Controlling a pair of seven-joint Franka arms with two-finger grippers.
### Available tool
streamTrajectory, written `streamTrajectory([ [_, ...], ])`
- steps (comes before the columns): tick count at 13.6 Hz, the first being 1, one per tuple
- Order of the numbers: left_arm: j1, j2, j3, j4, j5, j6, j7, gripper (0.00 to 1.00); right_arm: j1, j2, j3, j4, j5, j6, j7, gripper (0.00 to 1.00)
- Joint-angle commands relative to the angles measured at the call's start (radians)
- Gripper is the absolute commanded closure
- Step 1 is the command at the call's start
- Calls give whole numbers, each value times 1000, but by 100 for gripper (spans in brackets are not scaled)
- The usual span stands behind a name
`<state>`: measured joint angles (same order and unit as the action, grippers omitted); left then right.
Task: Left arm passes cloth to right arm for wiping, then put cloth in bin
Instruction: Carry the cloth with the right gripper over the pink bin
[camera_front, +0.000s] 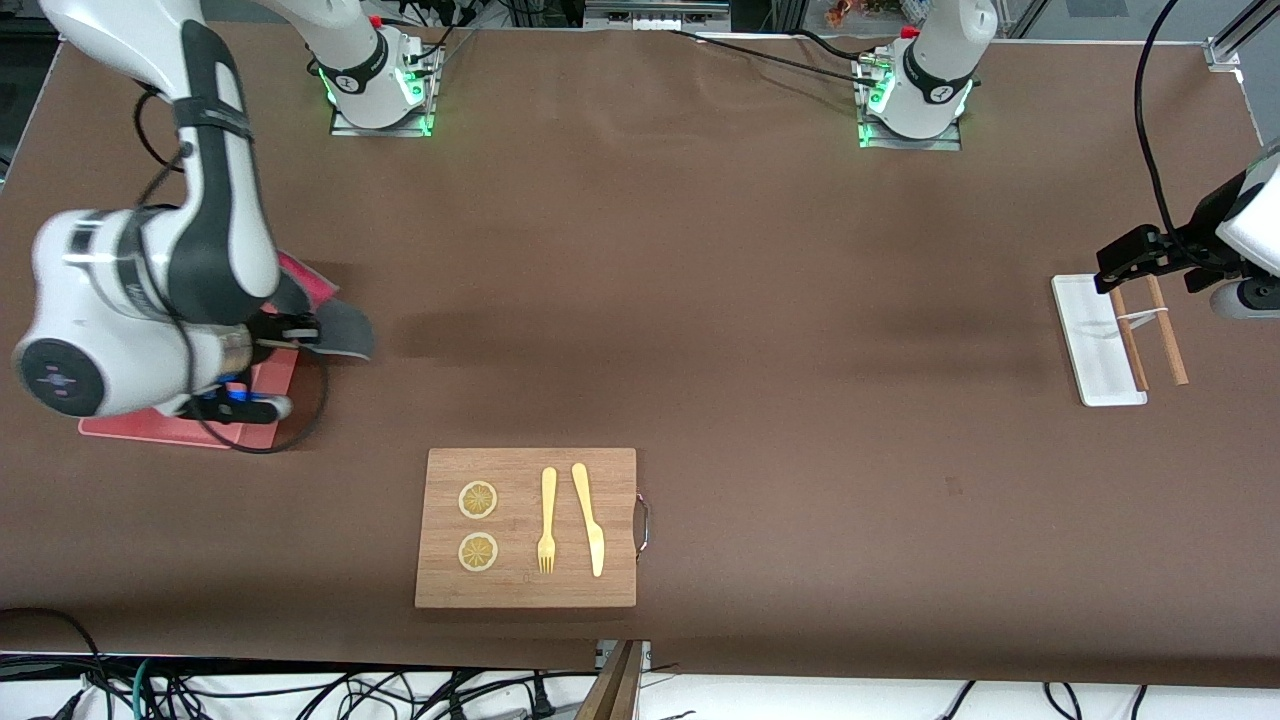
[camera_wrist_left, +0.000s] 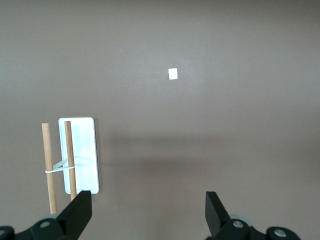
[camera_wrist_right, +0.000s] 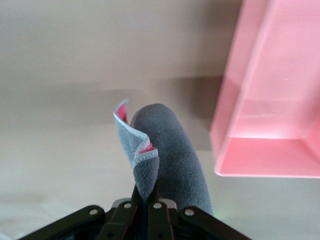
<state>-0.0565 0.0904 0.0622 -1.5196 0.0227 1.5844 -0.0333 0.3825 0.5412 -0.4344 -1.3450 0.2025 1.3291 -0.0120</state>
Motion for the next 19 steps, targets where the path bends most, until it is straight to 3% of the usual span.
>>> streamTrajectory([
  [1, 7, 12, -1, 29, -21, -23, 9, 0, 2, 11, -105, 76, -32, -96, -151, 100],
  [4, 7, 12, -1, 30, -21, -23, 9, 0, -10, 20, -182, 72, -147, -96, -379, 100],
  [7, 7, 12, -1, 30, -21, -23, 10, 0, -89, 66, -182, 63, -160, -52, -488, 100],
  [11, 7, 12, -1, 30, -23, -23, 10, 0, -120, 98, -181, -60, -153, 91, -537, 100],
  [15, 7, 12, -1, 30, -23, -23, 10, 0, -119, 108, -176, -242, -143, 329, -556, 100],
  [19, 7, 12, -2, 30, -21, -23, 15, 0, -125, 146, -135, -276, -83, 404, -554, 100],
])
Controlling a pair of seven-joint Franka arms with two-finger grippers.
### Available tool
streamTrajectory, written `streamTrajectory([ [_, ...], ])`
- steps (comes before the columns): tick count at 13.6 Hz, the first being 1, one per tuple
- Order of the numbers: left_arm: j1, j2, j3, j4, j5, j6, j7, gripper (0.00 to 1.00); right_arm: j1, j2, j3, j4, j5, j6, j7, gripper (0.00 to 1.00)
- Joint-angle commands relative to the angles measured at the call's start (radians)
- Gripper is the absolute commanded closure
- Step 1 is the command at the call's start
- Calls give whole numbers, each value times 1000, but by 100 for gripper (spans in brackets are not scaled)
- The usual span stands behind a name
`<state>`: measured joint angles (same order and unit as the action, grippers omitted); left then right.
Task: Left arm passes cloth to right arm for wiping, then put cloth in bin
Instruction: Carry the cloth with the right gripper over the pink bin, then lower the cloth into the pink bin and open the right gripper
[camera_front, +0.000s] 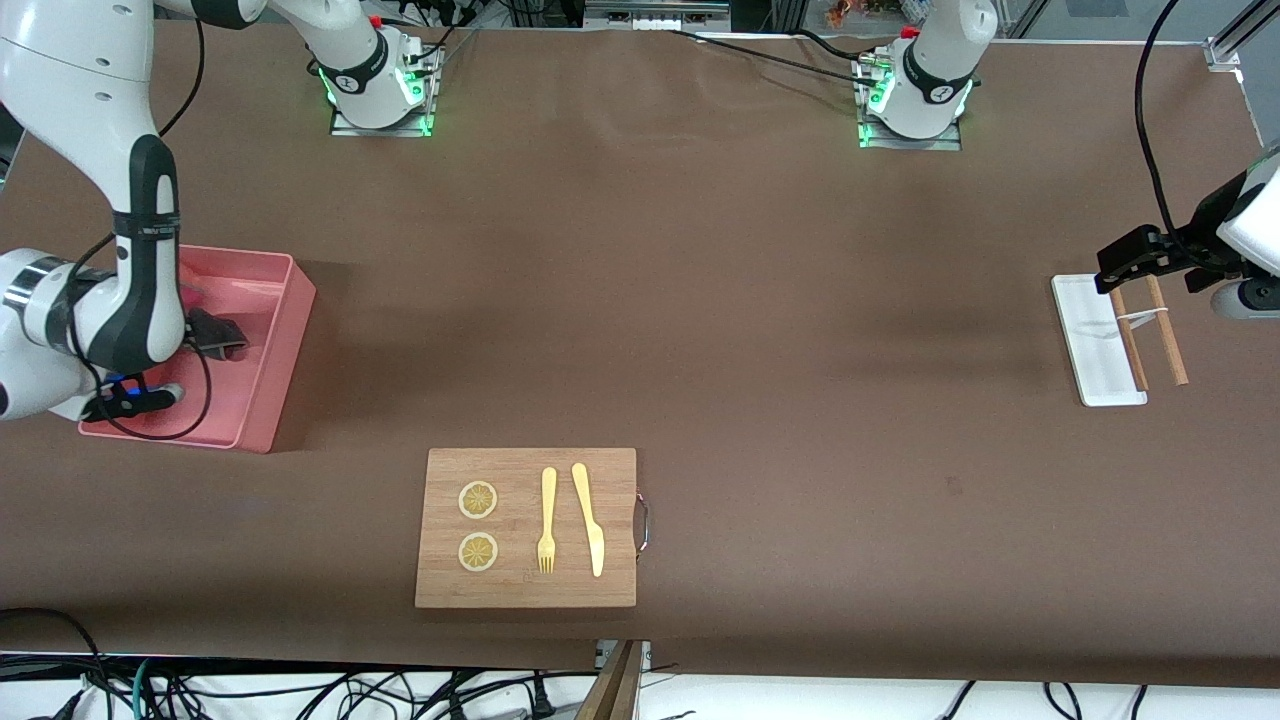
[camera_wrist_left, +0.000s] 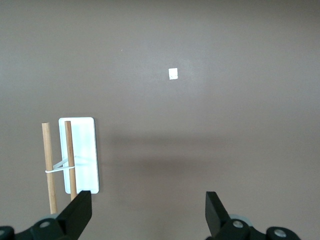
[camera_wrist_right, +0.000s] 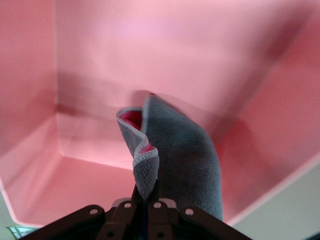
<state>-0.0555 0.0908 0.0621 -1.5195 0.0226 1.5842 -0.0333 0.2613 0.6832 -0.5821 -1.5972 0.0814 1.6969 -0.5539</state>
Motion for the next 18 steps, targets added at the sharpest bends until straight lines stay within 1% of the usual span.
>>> streamTrajectory([
  [1, 5, 12, -2, 30, -21, -23, 15, 0, -4, 13, 13, -38, 58, 67, -12, 100],
  [2, 6, 12, -2, 30, -21, -23, 15, 0, -7, 15, 15, -52, 72, 105, -14, 72],
  [3, 5, 14, -2, 30, -21, -23, 13, 0, -8, 15, 15, -55, 89, 122, -14, 16],
  [4, 5, 12, -2, 30, -21, -23, 13, 0, -10, 13, 15, -52, 106, 116, -14, 0],
  [7, 5, 12, -2, 30, -21, -23, 15, 0, -4, -10, 13, -2, 109, 60, -14, 0],
  [10, 5, 12, -2, 30, -21, -23, 16, 0, -5, -45, 8, 110, 107, -78, -9, 0],
  [13, 5, 14, -2, 30, -21, -23, 16, 0, -7, -66, 7, 235, 106, -254, 11, 0],
  [15, 5, 14, -2, 30, -21, -23, 16, 0, -10, -154, 18, 237, 97, -278, 81, 0],
  [16, 5, 14, -2, 28, -21, -23, 16, 0, -11, -200, 28, 232, 95, -289, 129, 0],
  [17, 5, 14, -2, 30, -21, -23, 16, 0, -31, -236, 66, 232, 87, -322, 167, 0],
  [18, 5, 14, -2, 30, -21, -23, 18, 0, -71, -287, 118, 230, 66, -354, 192, 0],
])
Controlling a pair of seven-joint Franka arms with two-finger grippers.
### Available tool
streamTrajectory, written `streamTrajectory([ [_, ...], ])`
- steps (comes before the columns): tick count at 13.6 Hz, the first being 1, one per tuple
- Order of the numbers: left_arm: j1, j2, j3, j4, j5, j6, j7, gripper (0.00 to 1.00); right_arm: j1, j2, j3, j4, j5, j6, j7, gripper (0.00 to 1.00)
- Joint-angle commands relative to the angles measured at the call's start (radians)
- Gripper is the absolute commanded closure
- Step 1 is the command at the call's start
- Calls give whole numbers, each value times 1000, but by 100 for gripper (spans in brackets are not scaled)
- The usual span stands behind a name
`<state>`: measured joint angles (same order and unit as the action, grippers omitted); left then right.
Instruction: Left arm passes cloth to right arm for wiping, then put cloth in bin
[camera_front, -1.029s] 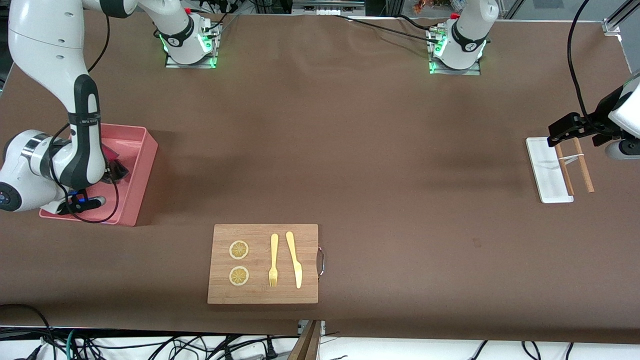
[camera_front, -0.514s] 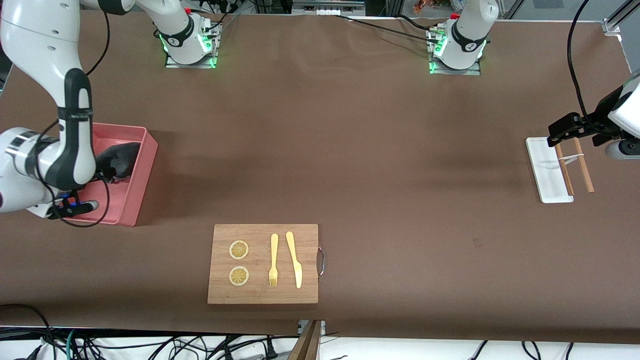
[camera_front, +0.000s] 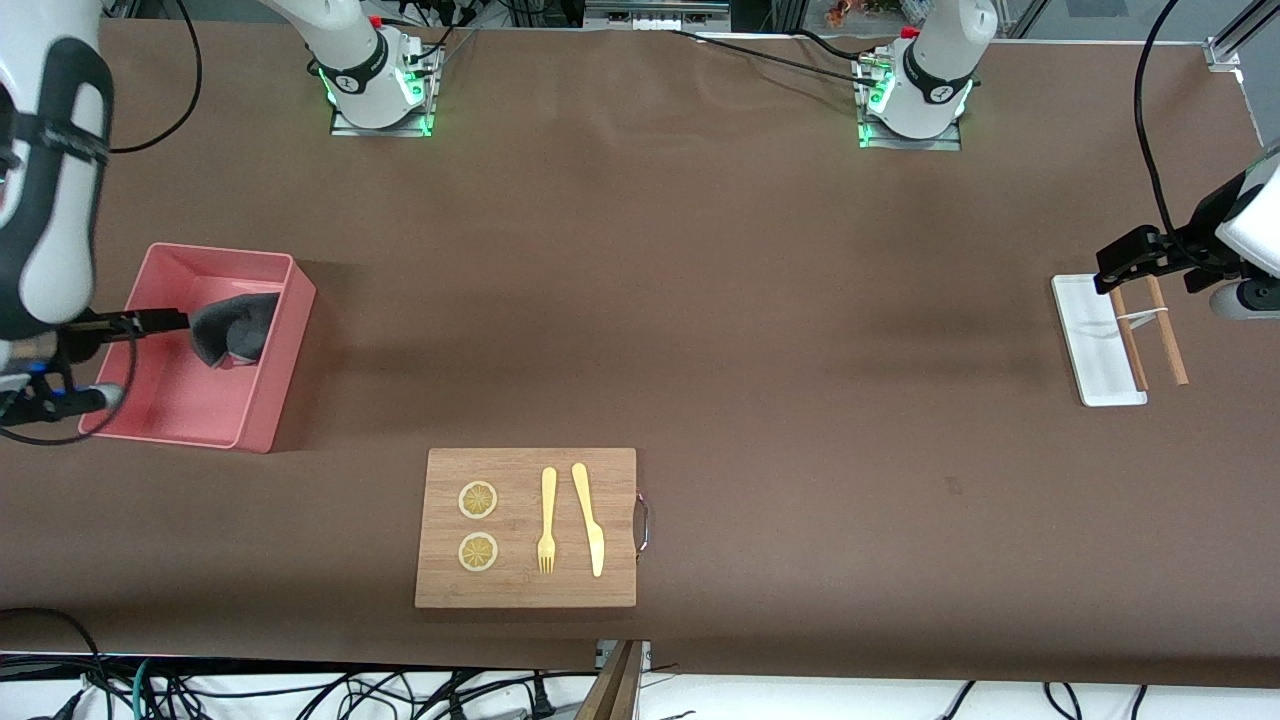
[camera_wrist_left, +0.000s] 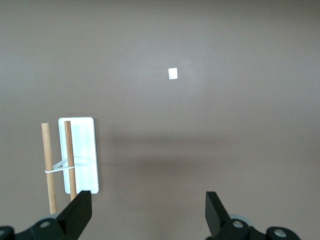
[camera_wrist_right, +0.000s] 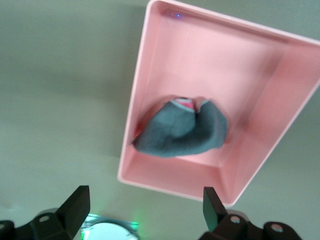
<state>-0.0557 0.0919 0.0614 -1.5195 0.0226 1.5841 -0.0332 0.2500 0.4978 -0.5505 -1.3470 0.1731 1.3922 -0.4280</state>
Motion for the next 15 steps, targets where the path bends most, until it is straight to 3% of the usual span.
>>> streamTrajectory([
  [1, 5, 12, -2, 30, -21, -23, 18, 0, -92, -145, 153, -21, -61, -61, 84, 0],
  [4, 5, 12, -2, 30, -21, -23, 18, 0, -161, -273, 340, -53, -165, -93, 295, 0],
  [8, 5, 12, -2, 30, -21, -23, 18, 0, -267, -401, 562, -135, -178, -41, 391, 0],
  [12, 5, 11, -2, 30, -21, -23, 18, 0, -273, -479, 573, -139, -185, 10, 391, 0],
  [15, 5, 12, -2, 28, -21, -23, 18, 0, -291, -518, 573, -153, -187, -24, 390, 0],
])
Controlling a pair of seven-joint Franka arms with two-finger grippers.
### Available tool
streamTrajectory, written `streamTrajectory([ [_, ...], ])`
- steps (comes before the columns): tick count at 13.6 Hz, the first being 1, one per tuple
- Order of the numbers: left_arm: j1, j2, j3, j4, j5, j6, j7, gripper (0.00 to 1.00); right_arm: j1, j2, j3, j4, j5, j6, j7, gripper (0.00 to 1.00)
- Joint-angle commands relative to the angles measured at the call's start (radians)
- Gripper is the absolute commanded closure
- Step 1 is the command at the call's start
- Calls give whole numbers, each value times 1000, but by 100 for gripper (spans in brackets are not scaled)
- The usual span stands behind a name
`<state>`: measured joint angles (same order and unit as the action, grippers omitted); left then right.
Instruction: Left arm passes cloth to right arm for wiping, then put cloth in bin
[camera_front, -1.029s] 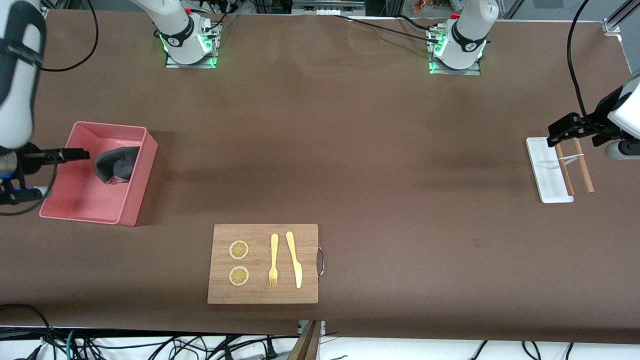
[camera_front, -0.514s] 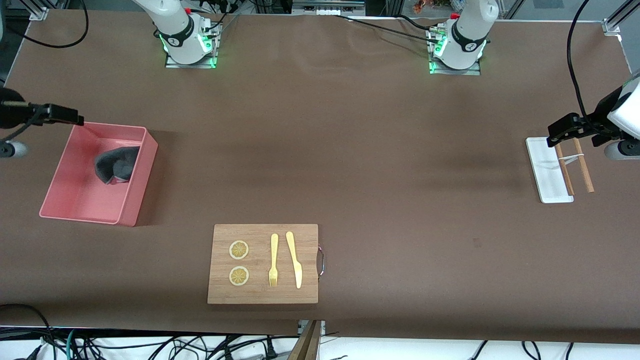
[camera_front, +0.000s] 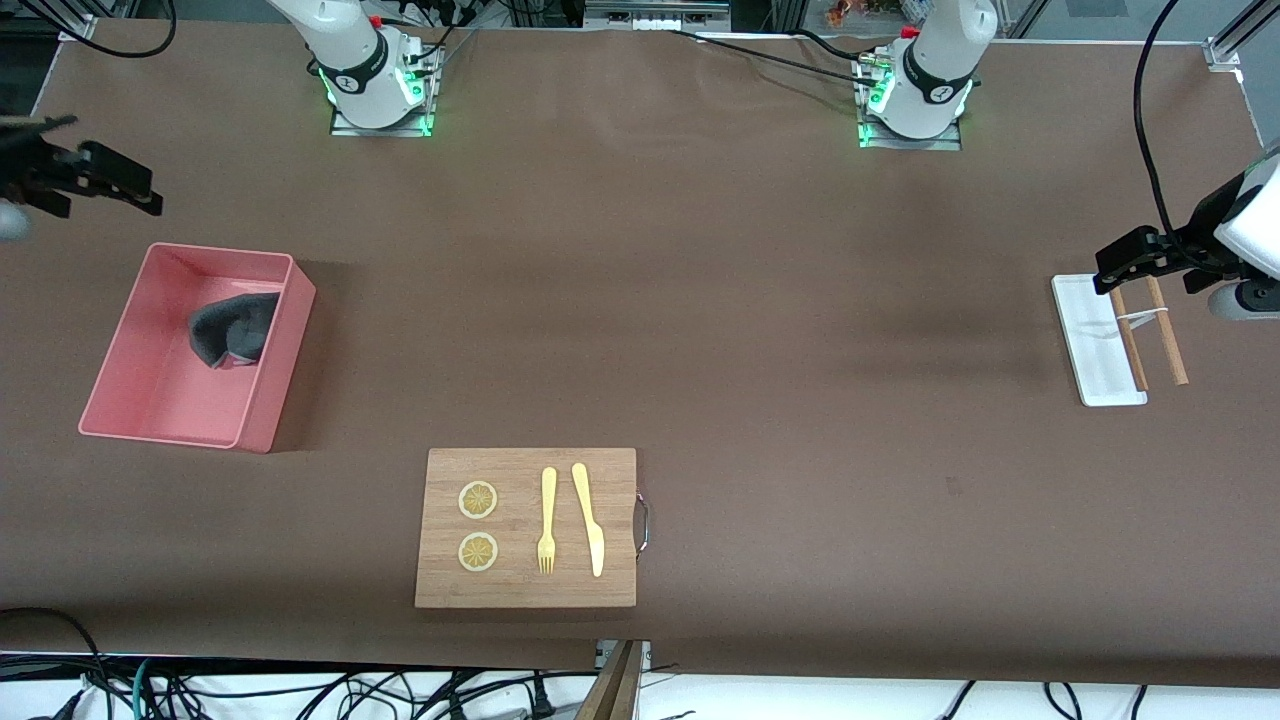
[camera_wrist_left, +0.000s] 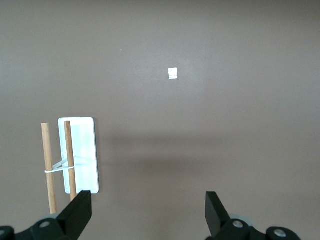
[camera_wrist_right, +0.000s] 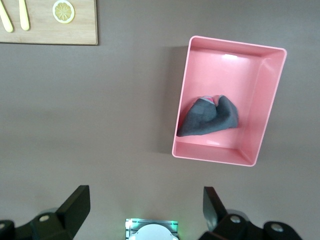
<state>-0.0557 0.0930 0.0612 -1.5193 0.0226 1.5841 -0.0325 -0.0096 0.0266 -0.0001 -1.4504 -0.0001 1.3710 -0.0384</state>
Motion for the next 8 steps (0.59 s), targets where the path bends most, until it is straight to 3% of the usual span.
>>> streamTrajectory([
  [1, 5, 11, -1, 30, -21, -23, 17, 0, -32, -50, 35, -51, -12, -10, 12, 0],
  [3, 5, 11, -1, 33, -21, -21, 14, 0, -36, -57, 57, -53, -11, -30, 92, 0],
  [8, -6, 36, -4, 48, -19, -23, 10, 0, -30, -23, 54, -39, -11, -27, 72, 0],
])
